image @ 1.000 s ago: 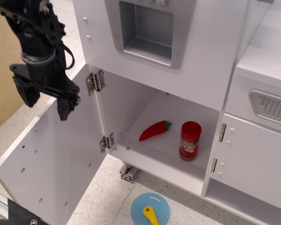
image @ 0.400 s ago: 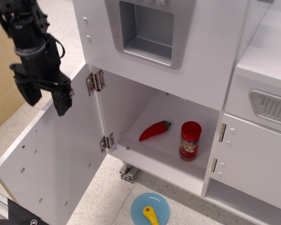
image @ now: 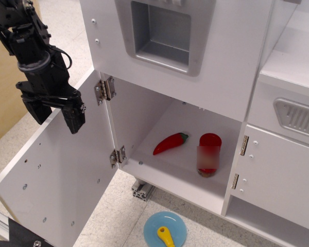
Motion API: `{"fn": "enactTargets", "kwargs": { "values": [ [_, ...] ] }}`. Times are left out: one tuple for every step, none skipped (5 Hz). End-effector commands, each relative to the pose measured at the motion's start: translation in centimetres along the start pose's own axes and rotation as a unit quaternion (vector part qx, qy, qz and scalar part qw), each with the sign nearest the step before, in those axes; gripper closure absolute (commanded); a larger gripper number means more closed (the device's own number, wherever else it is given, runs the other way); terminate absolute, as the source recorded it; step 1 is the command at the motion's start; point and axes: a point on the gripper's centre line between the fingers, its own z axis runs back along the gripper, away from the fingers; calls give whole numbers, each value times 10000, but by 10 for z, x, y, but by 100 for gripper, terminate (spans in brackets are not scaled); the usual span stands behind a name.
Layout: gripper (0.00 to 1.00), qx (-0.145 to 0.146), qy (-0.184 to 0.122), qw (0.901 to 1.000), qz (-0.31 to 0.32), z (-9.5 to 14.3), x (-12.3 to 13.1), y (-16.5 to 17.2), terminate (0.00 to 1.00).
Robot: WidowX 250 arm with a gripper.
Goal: Close low fridge
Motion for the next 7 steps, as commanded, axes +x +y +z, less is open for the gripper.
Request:
{"fn": "enactTargets", "kwargs": {
  "values": [
    [0, 354, -107, 9993, 35, -9, 0, -34, 0],
    [0, 299, -67, 9995, 97, -5, -1, -54, 0],
    [0, 24, -75, 9998, 160, 12, 4, -77, 0],
    [0, -320, -221, 9990, 210, 44, 9, -96, 0],
    [0, -357, -373, 9984, 249, 63, 4, -94, 0],
    [0, 62, -188, 9997, -123, 46, -14, -82, 0],
    [0, 417, -38, 9976, -559, 26, -32, -64, 0]
  ]
}}
